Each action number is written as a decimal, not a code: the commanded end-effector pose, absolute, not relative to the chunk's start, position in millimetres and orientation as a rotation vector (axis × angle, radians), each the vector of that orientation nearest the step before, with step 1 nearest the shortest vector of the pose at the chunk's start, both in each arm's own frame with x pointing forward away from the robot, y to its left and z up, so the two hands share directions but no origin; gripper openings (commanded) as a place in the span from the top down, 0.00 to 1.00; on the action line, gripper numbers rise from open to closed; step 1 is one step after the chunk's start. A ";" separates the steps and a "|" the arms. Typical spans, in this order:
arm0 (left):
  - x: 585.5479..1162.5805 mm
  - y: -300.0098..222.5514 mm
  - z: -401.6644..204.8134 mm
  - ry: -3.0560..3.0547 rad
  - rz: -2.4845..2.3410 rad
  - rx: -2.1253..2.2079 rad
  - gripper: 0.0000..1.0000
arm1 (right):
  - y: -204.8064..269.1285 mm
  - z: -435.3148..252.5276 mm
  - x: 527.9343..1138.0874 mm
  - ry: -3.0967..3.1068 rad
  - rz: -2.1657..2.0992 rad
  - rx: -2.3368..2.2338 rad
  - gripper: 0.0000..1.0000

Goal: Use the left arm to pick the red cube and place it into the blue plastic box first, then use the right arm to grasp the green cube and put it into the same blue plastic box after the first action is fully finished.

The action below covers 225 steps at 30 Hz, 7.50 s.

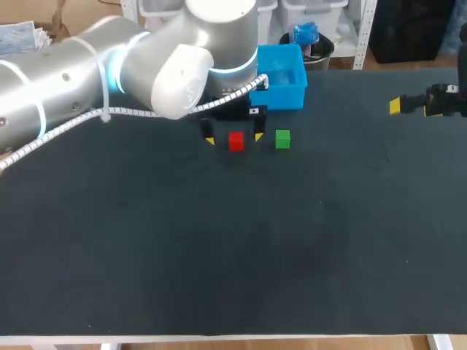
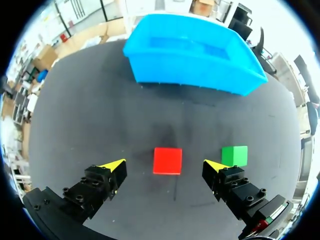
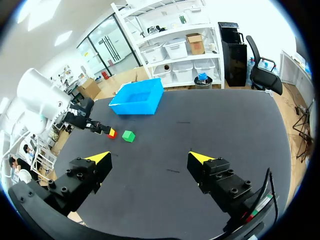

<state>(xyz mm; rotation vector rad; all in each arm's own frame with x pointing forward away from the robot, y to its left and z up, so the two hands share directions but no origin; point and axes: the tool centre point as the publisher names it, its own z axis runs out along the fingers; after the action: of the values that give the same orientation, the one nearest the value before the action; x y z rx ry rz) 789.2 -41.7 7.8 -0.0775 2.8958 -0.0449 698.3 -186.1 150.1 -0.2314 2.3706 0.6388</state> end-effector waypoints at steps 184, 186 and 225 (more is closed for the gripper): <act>964.9 -44.6 93.3 2.481 -0.324 0.626 0.00 | -185.6 149.9 699.0 2.372 0.637 -0.231 0.00; 960.6 -40.6 103.8 2.461 -0.330 0.618 0.00 | -185.6 149.9 699.0 2.372 0.637 -0.231 0.00; 711.9 107.9 176.2 2.276 -0.383 0.577 0.00 | -185.6 149.9 699.0 2.372 0.637 -0.231 0.00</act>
<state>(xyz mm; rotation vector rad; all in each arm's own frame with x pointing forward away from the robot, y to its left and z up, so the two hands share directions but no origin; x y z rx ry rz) 807.8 50.8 167.2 0.6385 2.4834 -0.3248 698.3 -186.1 150.2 -0.2313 2.3706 0.6389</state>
